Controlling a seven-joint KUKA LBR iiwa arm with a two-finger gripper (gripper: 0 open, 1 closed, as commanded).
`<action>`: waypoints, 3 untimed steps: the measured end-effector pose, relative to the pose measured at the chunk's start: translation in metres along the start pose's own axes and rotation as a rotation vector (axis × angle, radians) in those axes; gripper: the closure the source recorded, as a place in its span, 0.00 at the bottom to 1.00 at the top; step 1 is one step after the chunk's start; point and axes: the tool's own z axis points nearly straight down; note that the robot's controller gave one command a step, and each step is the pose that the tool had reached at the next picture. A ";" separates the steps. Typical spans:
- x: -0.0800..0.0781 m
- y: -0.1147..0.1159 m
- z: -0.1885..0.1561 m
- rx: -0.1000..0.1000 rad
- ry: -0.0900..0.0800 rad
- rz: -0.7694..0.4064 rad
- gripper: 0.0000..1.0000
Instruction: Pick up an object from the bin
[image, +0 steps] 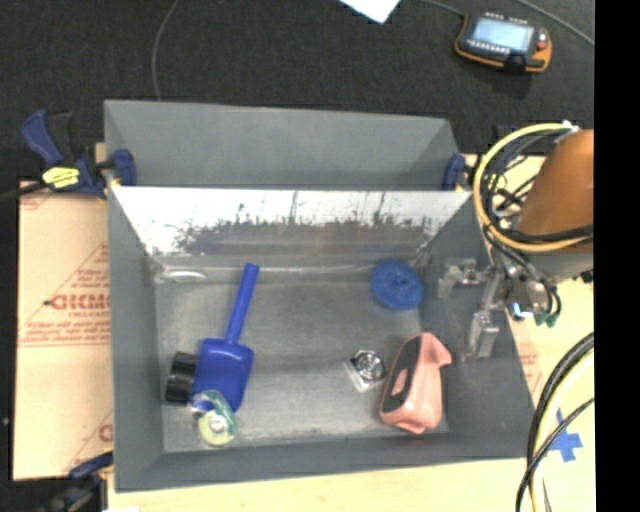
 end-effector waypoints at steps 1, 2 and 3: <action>-0.002 0.001 -0.004 0.002 -0.007 -0.005 0.00; 0.026 0.011 0.088 0.005 -0.015 -0.323 0.00; 0.073 0.019 0.040 0.007 -0.012 -0.542 0.00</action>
Offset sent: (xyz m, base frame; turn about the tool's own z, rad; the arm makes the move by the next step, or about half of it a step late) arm -0.0362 0.0139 -0.1121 -0.3998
